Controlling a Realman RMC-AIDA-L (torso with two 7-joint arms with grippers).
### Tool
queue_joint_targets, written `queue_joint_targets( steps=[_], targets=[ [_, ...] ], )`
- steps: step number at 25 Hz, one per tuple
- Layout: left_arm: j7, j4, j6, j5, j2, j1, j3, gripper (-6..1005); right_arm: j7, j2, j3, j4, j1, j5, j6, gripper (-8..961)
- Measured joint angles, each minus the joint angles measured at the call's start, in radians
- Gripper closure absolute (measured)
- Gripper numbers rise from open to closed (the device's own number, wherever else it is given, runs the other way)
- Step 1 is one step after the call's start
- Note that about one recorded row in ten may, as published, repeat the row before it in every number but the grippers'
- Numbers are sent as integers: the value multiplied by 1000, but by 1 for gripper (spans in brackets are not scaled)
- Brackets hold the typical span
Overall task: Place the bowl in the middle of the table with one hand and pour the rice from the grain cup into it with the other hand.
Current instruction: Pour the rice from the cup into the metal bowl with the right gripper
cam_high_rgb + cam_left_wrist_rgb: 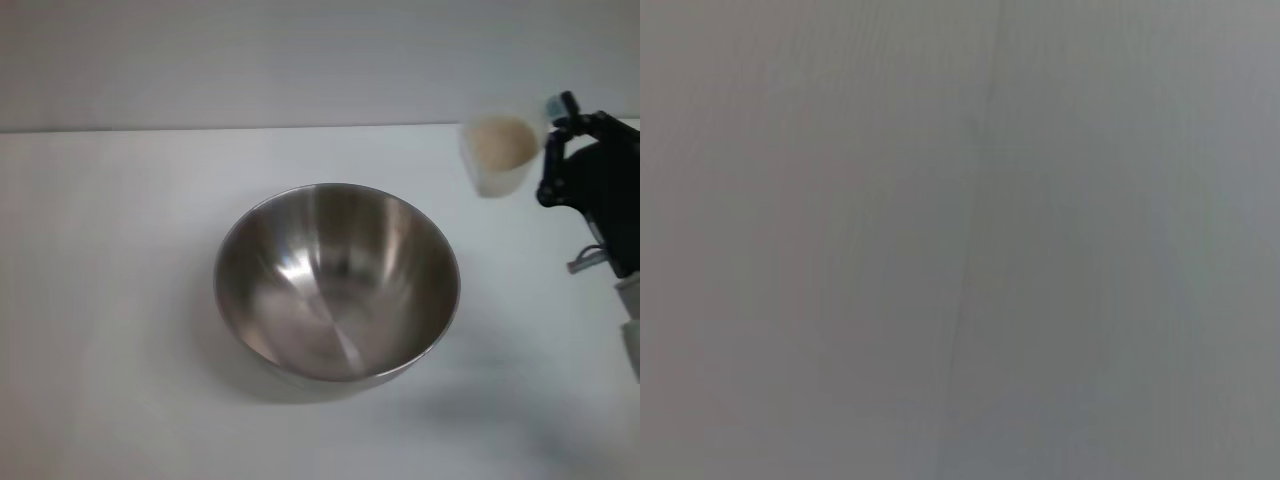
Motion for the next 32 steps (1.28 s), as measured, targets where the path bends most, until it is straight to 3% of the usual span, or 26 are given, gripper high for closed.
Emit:
queue_joint_targets(
  steps=[14,32],
  targets=[
    [-1,-1,7,0,-3,-6,2,383,-389,3,-1,30,29,-72,12,936],
    [-2,-5,15,0,-4,-8,12,383,-951,8,-1,70,73,-200,143,937]
  ],
)
